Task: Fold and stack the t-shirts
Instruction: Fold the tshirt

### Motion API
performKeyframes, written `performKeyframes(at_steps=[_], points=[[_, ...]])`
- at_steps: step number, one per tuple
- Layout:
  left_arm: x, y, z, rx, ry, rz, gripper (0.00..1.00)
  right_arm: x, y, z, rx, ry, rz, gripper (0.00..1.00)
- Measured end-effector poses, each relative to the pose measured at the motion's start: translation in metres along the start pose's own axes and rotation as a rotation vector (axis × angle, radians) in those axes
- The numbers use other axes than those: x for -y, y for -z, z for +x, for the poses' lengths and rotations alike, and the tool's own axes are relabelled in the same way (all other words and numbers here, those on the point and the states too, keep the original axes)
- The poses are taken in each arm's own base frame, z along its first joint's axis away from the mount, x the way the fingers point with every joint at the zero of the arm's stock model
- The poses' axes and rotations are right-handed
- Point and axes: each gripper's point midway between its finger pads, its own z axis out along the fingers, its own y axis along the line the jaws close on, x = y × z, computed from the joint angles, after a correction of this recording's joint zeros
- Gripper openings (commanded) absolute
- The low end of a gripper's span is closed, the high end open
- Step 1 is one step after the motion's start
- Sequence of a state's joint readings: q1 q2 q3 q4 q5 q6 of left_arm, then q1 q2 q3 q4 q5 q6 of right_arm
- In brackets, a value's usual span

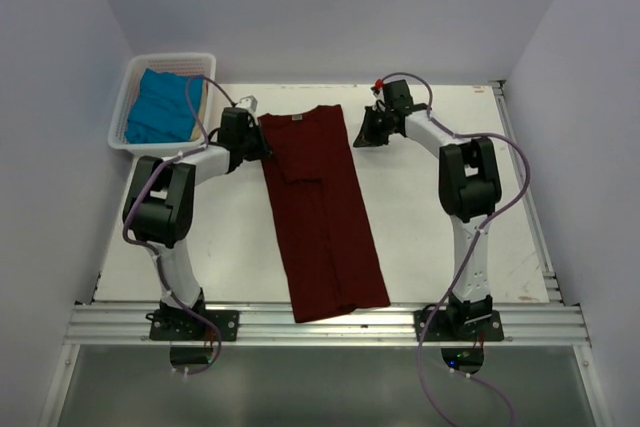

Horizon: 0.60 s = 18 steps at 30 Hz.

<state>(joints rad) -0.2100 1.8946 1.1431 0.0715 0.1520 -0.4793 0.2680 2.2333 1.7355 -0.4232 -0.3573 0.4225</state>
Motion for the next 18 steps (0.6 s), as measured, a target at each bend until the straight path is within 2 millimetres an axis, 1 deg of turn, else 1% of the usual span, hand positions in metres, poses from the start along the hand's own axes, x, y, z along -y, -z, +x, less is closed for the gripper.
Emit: performKeyframes(at_steps=[3,5,6,10,14,18], points=[[-0.003,-0.01,0.011,-0.026,0.004,0.01,0.0,-0.006,0.009,-0.005,0.03,0.012,-0.013,0.0],[-0.008,-0.022,0.024,-0.063,0.011,0.009,0.0,-0.007,0.014,-0.003,0.04,0.016,-0.018,0.0],[-0.007,-0.03,0.027,-0.07,0.022,0.026,0.0,-0.008,0.016,-0.002,0.043,0.017,-0.019,0.0],[0.004,-0.051,0.011,-0.051,0.02,0.075,0.0,-0.006,0.026,0.009,0.04,0.017,-0.017,0.0],[0.015,-0.073,-0.003,-0.038,0.012,0.123,0.0,-0.009,0.044,0.017,0.049,0.022,-0.014,0.0],[0.025,-0.094,-0.019,-0.027,0.004,0.154,0.0,-0.016,0.067,0.015,0.089,0.036,-0.016,0.0]])
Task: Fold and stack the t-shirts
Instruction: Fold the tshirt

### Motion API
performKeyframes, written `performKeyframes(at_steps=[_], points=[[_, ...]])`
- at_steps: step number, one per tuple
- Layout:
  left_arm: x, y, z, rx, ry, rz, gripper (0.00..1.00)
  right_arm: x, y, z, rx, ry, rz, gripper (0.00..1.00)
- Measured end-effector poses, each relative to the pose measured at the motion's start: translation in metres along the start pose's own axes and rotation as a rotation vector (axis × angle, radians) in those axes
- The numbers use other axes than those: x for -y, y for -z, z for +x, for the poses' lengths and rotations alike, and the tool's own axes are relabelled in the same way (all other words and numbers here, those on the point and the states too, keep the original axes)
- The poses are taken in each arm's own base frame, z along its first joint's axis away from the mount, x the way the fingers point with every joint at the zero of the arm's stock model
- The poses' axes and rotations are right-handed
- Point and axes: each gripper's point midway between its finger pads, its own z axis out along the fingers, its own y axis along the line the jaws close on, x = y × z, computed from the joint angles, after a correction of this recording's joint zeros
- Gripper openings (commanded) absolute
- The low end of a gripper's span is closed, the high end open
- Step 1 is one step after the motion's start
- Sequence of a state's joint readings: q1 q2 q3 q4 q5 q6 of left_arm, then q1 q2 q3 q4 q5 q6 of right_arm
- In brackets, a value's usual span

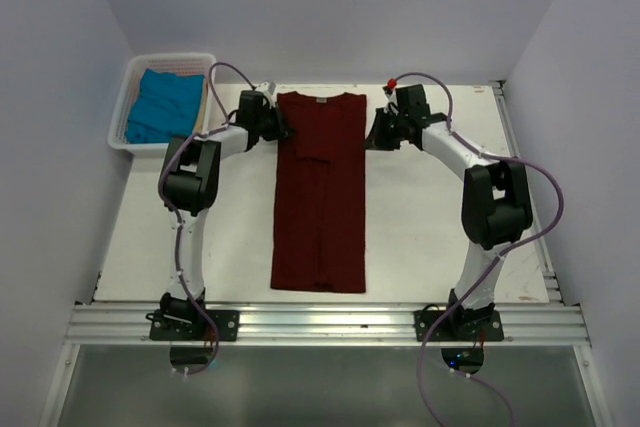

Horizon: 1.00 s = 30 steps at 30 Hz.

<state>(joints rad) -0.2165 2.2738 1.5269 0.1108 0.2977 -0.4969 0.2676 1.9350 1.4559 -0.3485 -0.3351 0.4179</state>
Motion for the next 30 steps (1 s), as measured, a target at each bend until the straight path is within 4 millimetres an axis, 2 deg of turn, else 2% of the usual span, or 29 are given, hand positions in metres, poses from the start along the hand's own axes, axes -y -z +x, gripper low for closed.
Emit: performKeyframes(at_steps=[3,6,7,8,9,11,15,17,19,22,25,27,30], points=[[0.004,-0.01,-0.008,0.005,-0.006,0.016,0.01,-0.005,0.014,-0.004,0.037,0.012,-0.004,0.0],[0.008,-0.007,-0.007,0.004,-0.008,0.039,0.33,-0.007,0.022,-0.003,0.056,0.018,-0.011,0.07],[0.011,-0.002,-0.006,0.006,-0.012,0.048,0.56,-0.007,0.024,0.0,0.055,0.016,-0.01,0.1],[0.013,0.006,-0.003,0.003,-0.015,0.055,0.64,-0.006,0.025,0.003,0.055,0.013,-0.011,0.2],[0.018,0.018,-0.001,0.002,-0.009,0.062,0.7,-0.005,0.027,0.009,0.049,0.006,-0.009,0.27],[0.028,0.049,0.002,0.003,0.001,0.06,0.72,-0.002,0.031,0.023,0.034,0.001,-0.003,0.39],[0.061,0.128,-0.004,0.045,-0.018,0.055,0.74,0.002,0.047,0.063,-0.003,-0.001,0.031,0.48],[0.083,0.165,0.004,0.057,-0.042,0.065,0.74,-0.003,0.057,0.089,-0.034,0.012,0.041,0.49],[0.101,0.193,0.027,0.035,-0.065,0.092,0.74,-0.009,0.066,0.119,-0.065,0.025,0.041,0.49],[0.112,0.225,0.099,-0.102,-0.066,0.115,0.74,-0.02,0.077,0.173,-0.151,0.032,0.026,0.49],[0.097,0.248,0.178,-0.303,-0.022,0.071,0.74,-0.025,0.086,0.224,-0.255,0.032,0.029,0.49],[0.087,0.265,0.221,-0.424,0.006,0.032,0.74,-0.025,0.094,0.253,-0.315,0.027,0.039,0.49],[0.08,0.295,0.268,-0.56,0.032,-0.005,0.75,-0.021,0.109,0.28,-0.367,0.0,0.057,0.49]])
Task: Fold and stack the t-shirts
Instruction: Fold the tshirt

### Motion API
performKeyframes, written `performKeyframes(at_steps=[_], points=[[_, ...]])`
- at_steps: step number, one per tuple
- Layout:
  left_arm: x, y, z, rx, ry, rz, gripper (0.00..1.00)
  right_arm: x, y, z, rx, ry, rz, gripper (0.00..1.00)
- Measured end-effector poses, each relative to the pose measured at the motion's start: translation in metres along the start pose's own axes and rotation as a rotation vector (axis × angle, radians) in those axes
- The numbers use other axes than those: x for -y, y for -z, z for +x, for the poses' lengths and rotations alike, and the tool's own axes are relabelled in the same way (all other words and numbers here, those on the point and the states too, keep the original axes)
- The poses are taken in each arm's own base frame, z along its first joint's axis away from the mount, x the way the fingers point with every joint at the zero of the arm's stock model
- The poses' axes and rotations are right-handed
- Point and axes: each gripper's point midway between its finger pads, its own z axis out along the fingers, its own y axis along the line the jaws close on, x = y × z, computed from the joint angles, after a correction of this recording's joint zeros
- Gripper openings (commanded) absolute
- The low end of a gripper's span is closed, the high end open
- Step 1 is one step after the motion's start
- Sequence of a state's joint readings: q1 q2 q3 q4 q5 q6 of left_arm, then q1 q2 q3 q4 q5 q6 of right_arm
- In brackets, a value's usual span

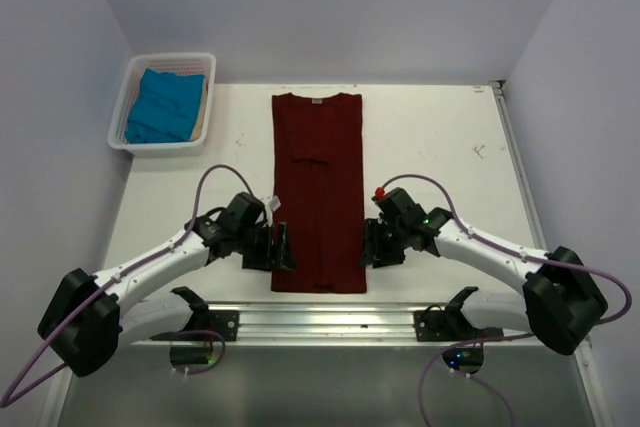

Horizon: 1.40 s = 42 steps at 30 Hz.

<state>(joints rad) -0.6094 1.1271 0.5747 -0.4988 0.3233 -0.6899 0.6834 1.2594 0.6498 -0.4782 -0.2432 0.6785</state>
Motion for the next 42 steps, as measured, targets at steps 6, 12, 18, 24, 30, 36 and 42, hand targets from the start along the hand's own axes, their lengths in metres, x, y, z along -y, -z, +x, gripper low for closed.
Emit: performKeyframes(at_steps=[6,12,18,24,30,36,42], points=[[-0.017,-0.004,0.051,-0.101,0.03,-0.018,0.74,0.01,0.006,0.026,-0.021,-0.057,0.009,0.46],[-0.015,-0.013,0.067,-0.16,0.071,0.021,0.72,0.028,-0.007,0.052,-0.091,-0.132,0.044,0.44],[-0.003,-0.02,0.066,-0.169,0.083,0.088,0.71,0.014,-0.014,0.051,-0.101,-0.157,-0.018,0.41],[-0.001,-0.023,0.067,-0.168,0.078,0.107,0.57,0.009,-0.018,0.051,-0.105,-0.162,-0.039,0.21],[-0.013,-0.028,0.072,-0.167,0.078,0.065,0.09,0.012,-0.02,0.055,-0.117,-0.167,-0.028,0.0],[-0.016,-0.029,0.073,-0.163,0.073,0.047,0.01,0.012,-0.02,0.056,-0.118,-0.165,-0.027,0.0],[-0.016,-0.023,0.071,-0.146,0.061,0.028,0.56,0.012,-0.02,0.057,-0.122,-0.164,-0.025,0.13]])
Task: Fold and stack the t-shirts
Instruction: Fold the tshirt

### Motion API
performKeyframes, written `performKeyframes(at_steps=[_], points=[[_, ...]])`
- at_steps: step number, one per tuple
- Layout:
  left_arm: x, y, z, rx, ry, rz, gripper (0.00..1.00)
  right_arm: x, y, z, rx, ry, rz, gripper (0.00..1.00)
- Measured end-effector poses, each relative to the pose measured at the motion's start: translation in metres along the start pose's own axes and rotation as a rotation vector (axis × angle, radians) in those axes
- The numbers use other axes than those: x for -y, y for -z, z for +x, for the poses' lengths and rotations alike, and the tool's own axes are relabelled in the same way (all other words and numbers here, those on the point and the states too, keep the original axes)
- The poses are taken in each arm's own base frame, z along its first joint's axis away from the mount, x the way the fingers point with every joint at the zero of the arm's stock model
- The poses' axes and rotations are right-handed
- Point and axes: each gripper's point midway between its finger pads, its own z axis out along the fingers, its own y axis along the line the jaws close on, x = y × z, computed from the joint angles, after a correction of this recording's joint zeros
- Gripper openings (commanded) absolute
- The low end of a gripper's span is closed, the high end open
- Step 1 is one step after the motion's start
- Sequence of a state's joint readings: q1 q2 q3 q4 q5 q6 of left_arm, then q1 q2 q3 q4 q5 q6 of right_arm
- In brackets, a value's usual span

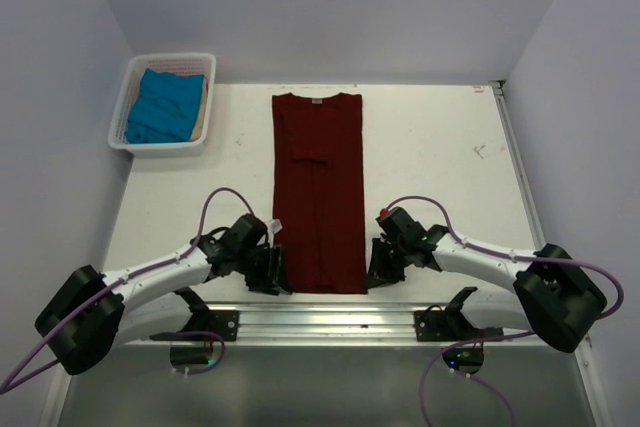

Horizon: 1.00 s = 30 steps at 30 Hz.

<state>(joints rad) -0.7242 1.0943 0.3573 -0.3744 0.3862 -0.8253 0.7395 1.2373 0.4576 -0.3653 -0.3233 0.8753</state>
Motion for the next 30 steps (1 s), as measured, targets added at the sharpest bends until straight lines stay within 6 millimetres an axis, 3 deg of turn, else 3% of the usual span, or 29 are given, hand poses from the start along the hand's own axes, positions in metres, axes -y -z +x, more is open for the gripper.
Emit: performKeyframes(at_steps=[1,5,9,15,20,21,25,30], points=[[0.004,0.003,-0.002,0.006,0.002,0.007,0.61,0.0,0.0,0.0,0.0,0.002,0.0,0.18],[0.003,0.014,-0.008,0.052,-0.014,-0.042,0.77,0.0,0.0,0.001,-0.003,0.005,-0.003,0.19],[-0.01,0.021,-0.006,0.064,-0.007,-0.119,0.76,0.0,0.0,0.001,-0.004,0.005,-0.003,0.16],[-0.013,0.017,-0.007,0.056,0.005,-0.136,0.69,0.0,-0.001,0.001,-0.008,0.005,-0.002,0.09],[-0.007,0.009,-0.013,0.068,0.01,-0.115,0.52,-0.001,-0.001,0.002,-0.009,0.007,-0.003,0.08],[-0.007,0.007,-0.014,0.067,0.01,-0.116,0.35,-0.001,-0.001,0.002,-0.009,0.008,-0.003,0.07],[-0.013,0.002,-0.018,0.081,0.006,-0.15,0.0,-0.002,-0.001,0.002,-0.009,0.009,-0.006,0.0],[-0.011,0.001,-0.019,0.089,-0.006,-0.147,0.0,-0.002,-0.001,0.002,-0.008,0.012,-0.008,0.0]])
